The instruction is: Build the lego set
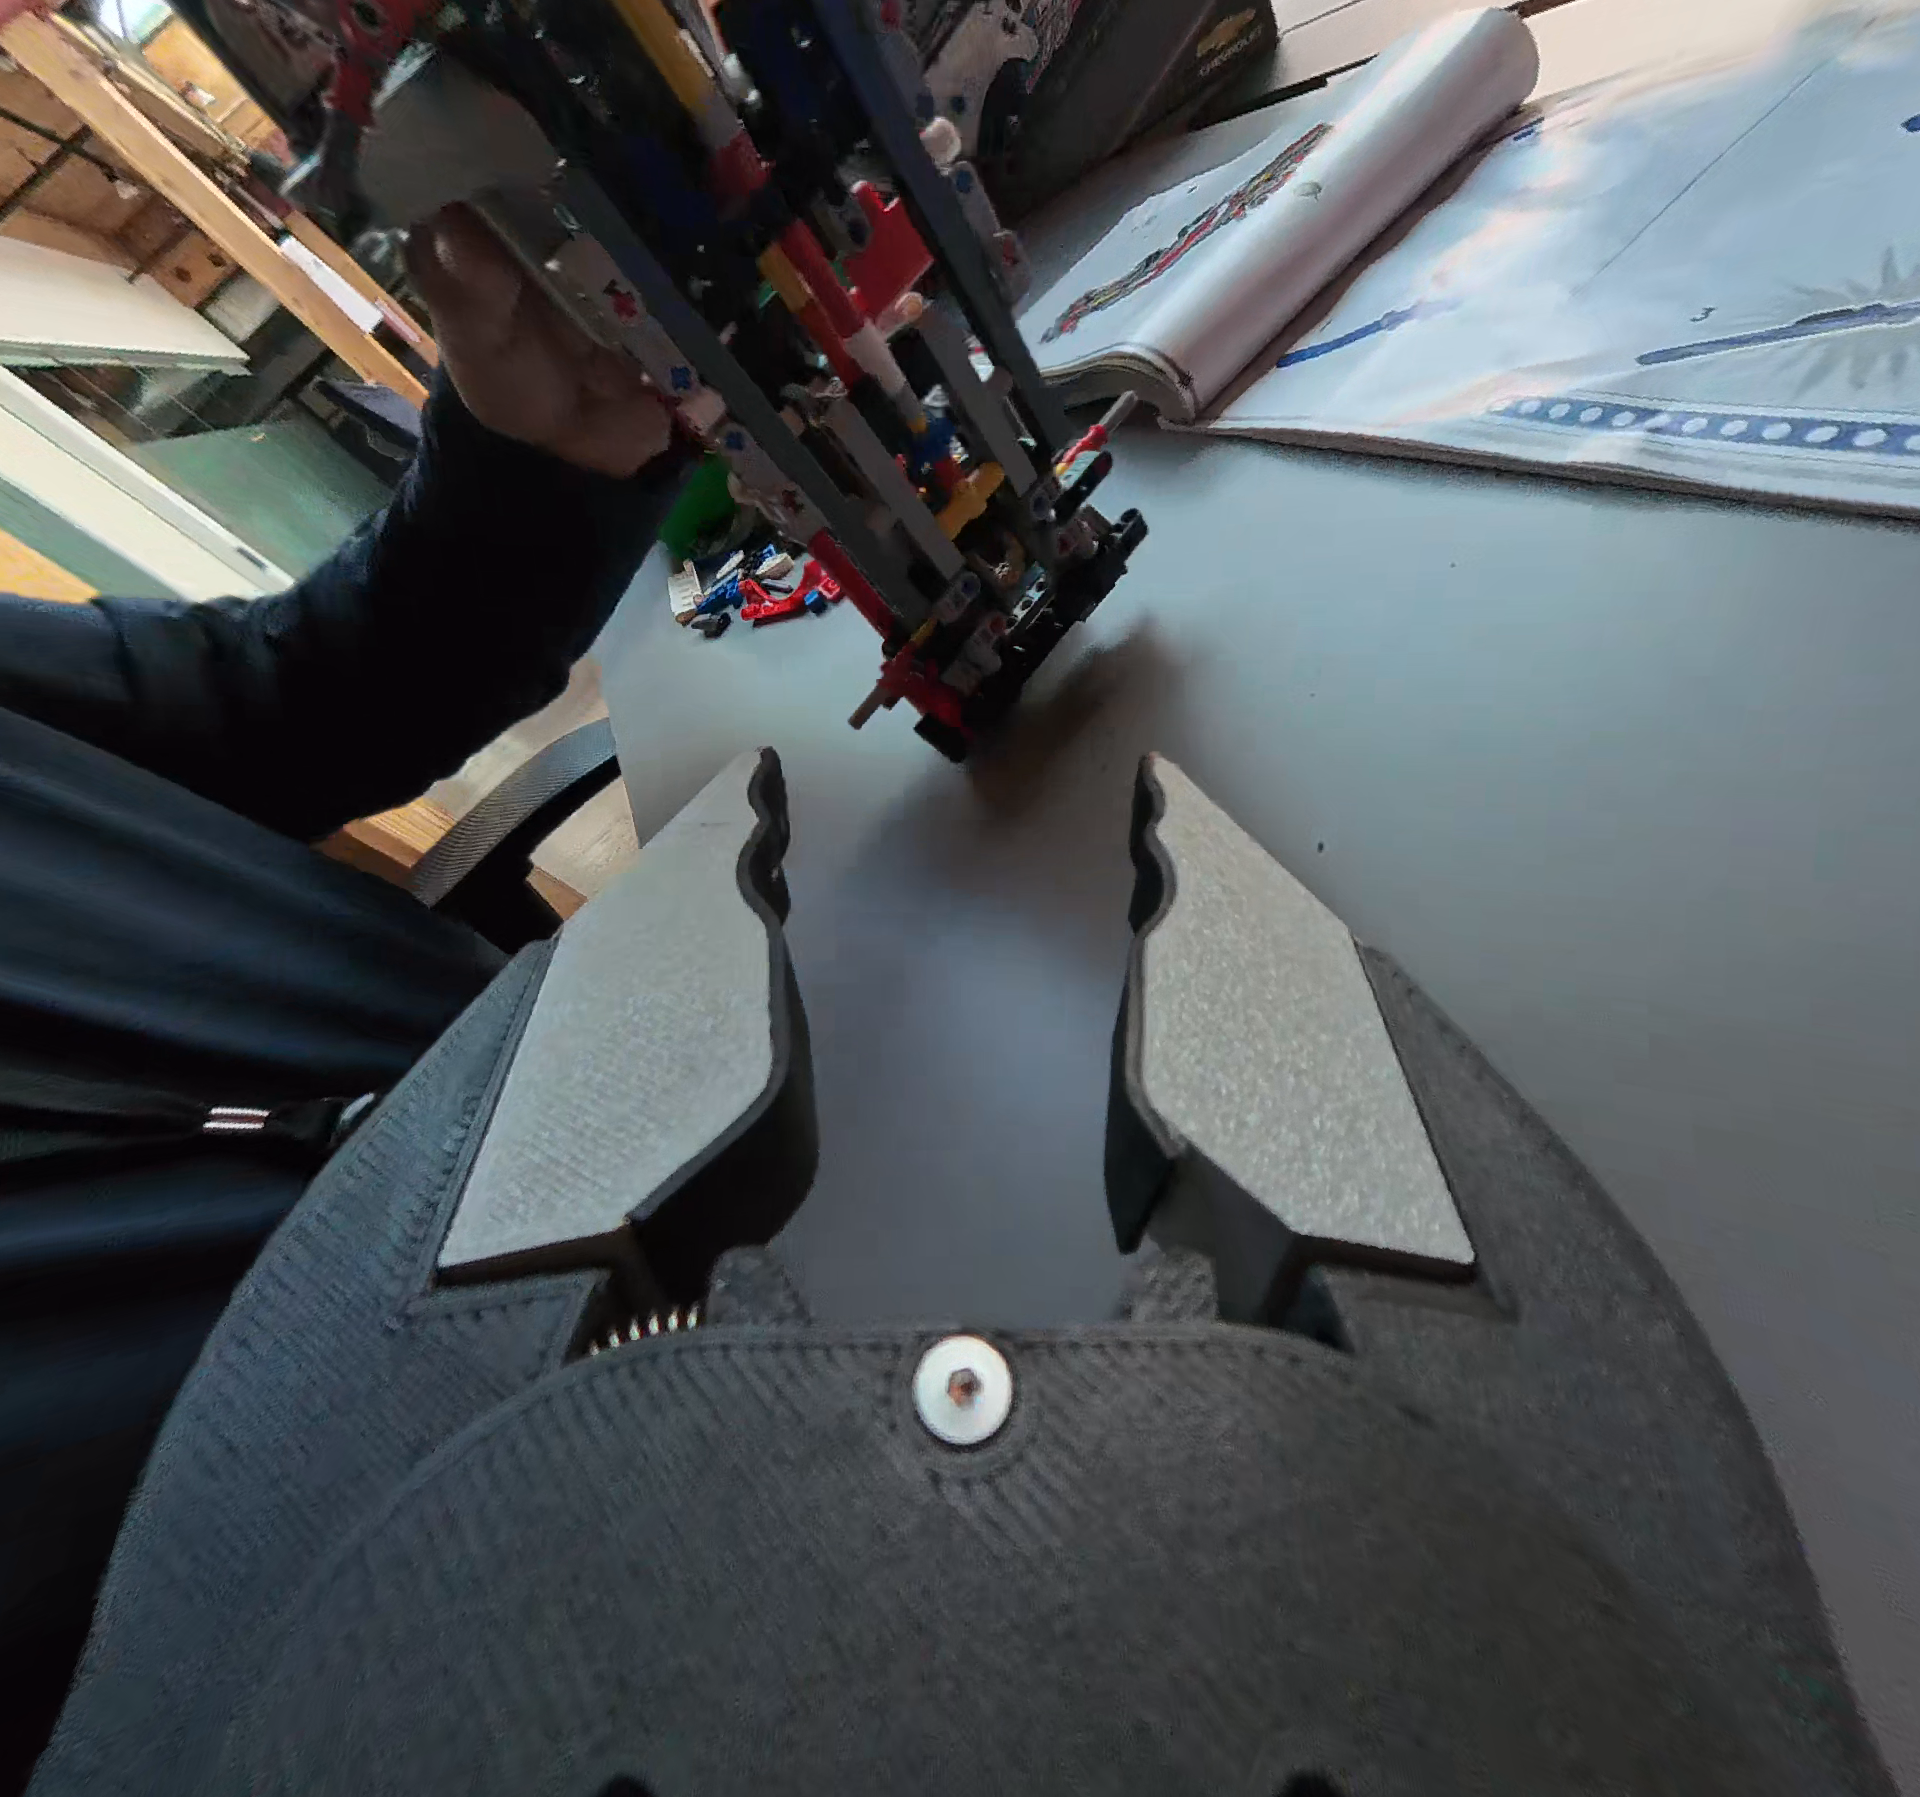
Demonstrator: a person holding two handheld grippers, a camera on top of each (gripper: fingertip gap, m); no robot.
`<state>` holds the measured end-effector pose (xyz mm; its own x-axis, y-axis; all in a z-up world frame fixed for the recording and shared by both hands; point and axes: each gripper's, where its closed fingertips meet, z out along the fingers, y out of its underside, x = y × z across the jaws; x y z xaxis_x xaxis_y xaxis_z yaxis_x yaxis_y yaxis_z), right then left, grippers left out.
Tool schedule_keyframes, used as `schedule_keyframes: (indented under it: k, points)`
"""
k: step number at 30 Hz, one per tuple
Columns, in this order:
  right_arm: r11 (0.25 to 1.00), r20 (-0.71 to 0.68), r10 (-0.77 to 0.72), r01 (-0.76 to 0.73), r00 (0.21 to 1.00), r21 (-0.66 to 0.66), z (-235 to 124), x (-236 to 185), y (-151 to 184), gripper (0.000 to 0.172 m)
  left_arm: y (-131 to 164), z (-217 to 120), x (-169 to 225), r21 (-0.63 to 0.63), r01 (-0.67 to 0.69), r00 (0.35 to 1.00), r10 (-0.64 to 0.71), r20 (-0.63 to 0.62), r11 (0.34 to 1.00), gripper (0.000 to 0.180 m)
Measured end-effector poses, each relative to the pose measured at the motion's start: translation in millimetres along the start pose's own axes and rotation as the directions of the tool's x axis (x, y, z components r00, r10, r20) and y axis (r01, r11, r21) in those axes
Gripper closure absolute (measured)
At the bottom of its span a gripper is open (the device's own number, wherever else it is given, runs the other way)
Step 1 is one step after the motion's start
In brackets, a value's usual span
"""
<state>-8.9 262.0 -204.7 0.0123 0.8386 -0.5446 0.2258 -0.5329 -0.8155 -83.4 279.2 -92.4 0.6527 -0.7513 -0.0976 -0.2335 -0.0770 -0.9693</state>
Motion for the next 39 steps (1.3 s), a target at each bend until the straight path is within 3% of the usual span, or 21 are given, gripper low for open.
schedule_keyframes:
  k: [7,18,25,26,28,32,33,36,39]
  points:
    - [0.994,0.061,-0.037,0.043,0.997,-0.101,52,0,-1,0.101,10,-72,-14,0.178,0.075,0.987,-0.098,0.124,0.981,0.122]
    - [0.873,0.275,-0.330,0.403,0.903,-0.275,132,-14,-1,0.091,33,-133,-21,0.311,0.131,0.969,-0.188,0.162,0.941,0.123]
    - [0.726,0.418,-0.495,0.627,0.762,-0.282,170,-45,-38,0.086,38,-149,-18,0.357,0.110,0.970,-0.179,0.166,0.928,0.122]
    - [0.688,0.453,-0.510,0.663,0.731,-0.295,176,-51,-37,0.086,39,-150,-19,0.365,0.112,0.969,-0.183,0.166,0.924,0.122]
    - [0.600,0.498,-0.547,0.730,0.673,-0.328,187,-54,-30,0.070,40,-154,-20,0.373,0.124,0.968,-0.195,0.160,0.920,0.122]
    - [0.458,0.540,-0.569,0.784,0.621,-0.419,193,-46,-16,0.072,44,-161,-22,0.381,0.125,0.966,-0.201,0.165,0.916,0.123]
    - [0.454,0.553,-0.568,0.792,0.610,-0.407,192,-50,-17,0.072,44,-164,-22,0.385,0.122,0.966,-0.199,0.166,0.915,0.123]
    - [0.546,0.595,-0.502,0.763,0.628,-0.345,196,-69,-21,0.074,47,-174,-18,0.401,0.105,0.967,-0.187,0.173,0.910,0.122]
    - [0.514,0.614,-0.495,0.777,0.615,-0.363,209,-67,-6,0.071,51,-184,-11,0.437,0.085,0.967,-0.181,0.182,0.895,0.122]
